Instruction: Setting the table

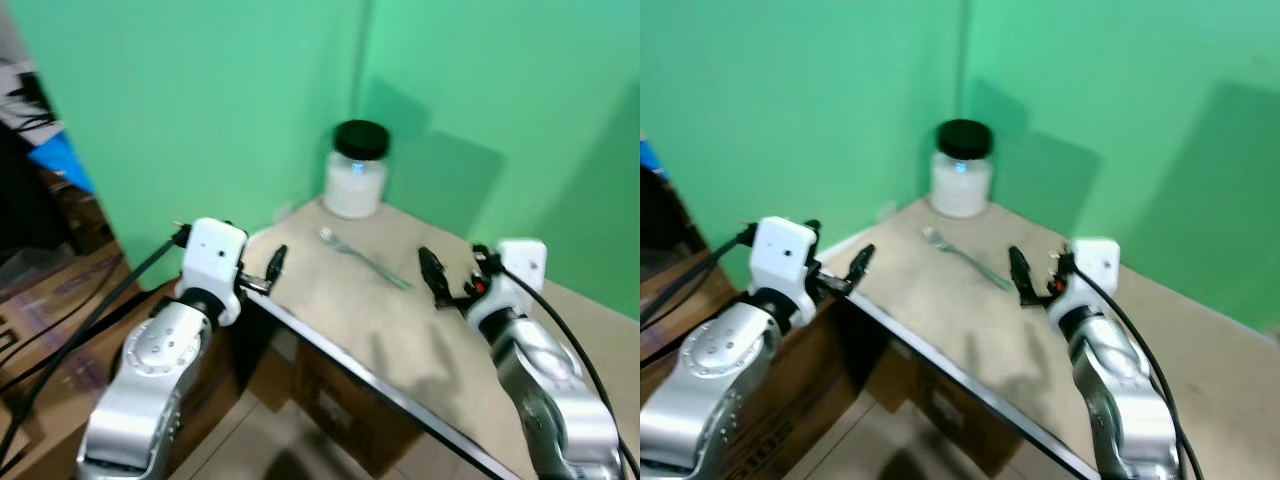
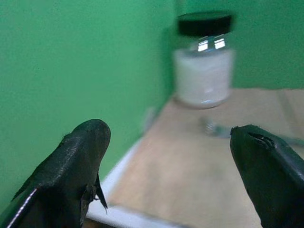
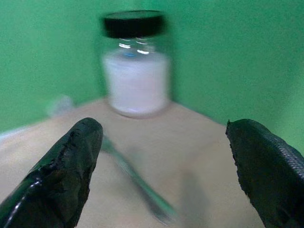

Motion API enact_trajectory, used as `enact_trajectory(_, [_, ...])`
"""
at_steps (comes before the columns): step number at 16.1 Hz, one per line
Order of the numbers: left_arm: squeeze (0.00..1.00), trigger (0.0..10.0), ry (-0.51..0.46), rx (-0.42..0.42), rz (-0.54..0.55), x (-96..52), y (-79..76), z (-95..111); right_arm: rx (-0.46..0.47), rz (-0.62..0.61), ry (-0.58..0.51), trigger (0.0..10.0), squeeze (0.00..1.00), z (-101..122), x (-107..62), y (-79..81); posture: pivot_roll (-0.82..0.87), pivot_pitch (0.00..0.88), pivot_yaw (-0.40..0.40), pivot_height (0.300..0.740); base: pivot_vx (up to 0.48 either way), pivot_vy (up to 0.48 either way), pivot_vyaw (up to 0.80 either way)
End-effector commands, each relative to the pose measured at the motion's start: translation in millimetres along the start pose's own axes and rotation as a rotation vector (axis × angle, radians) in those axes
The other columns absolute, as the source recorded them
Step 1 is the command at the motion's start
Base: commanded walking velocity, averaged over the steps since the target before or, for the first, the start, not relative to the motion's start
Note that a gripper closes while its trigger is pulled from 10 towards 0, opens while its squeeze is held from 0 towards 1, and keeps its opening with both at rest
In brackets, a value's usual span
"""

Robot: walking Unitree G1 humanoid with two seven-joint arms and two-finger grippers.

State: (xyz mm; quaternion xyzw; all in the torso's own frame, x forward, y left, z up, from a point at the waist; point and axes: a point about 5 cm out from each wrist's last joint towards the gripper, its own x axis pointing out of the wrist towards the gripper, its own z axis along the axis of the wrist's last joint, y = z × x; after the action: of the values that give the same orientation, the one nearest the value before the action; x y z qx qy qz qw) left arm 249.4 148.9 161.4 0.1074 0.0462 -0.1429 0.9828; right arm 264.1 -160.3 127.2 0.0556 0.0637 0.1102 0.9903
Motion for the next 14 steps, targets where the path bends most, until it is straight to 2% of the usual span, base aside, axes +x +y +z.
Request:
enact_trajectory(1, [0.00,10.0,-0.005,0.003,0.002,0.5,1.3,1.8,-0.018,0.046,-0.006,10.0,1.00,3.7,7.2,4.0,0.08,0.000,-0.066,0.740,0.259,0.000,0.00])
enact_trajectory(2, [0.00,10.0,-0.006,0.004,0.003,0.7,1.3,1.9,-0.026,0.056,0.001,10.0,1.00,4.0,10.7,4.2,0.08,0.000,-0.066,0.740,0.000,0.000,0.00])
enact_trajectory(4, [0.00,10.0,-0.014,0.009,-0.013,1.8,0.4,3.2,-0.099,0.148,0.064,10.0,1.00,0.9,31.2,6.6,0.08,0.000,-0.063,0.740,0.000,0.000,0.00])
enact_trajectory(7, [0.00,10.0,0.005,0.033,-0.120,0.3,-7.1,1.6,-0.130,0.285,0.206,10.0,1.00,-7.8,51.2,10.2,0.08,0.000,-0.070,0.740,0.000,0.000,0.00])
enact_trajectory(8, [0.00,10.0,0.018,0.029,-0.160,-1.0,-9.7,0.2,-0.140,0.314,0.252,10.0,0.79,-11.3,57.3,10.7,0.08,0.000,-0.070,0.740,0.000,0.000,0.00])
enact_trajectory(9, [0.00,10.0,0.033,0.020,-0.207,-3.3,-12.4,-1.8,-0.150,0.320,0.290,10.0,0.00,-14.3,65.7,9.0,0.08,0.000,-0.070,0.740,0.000,0.000,0.00])
enact_trajectory(10, [0.00,10.0,0.057,0.021,-0.270,-6.8,-15.2,-4.9,-0.162,0.321,0.322,10.0,0.00,-15.5,75.4,6.5,0.08,0.000,-0.070,0.740,0.000,0.000,0.00])
enact_trajectory(12, [0.00,10.0,0.081,0.043,-0.336,-11.4,-16.7,-8.8,-0.169,0.332,0.348,10.0,0.00,-15.0,84.1,6.1,0.08,0.000,-0.074,0.740,0.000,0.000,0.00])
enact_trajectory(14, [0.00,10.0,0.141,0.078,-0.484,-24.0,-17.4,-17.4,-0.185,0.292,0.366,10.0,0.00,-13.6,100.5,4.2,0.08,0.000,-0.084,0.740,0.000,0.000,0.00])
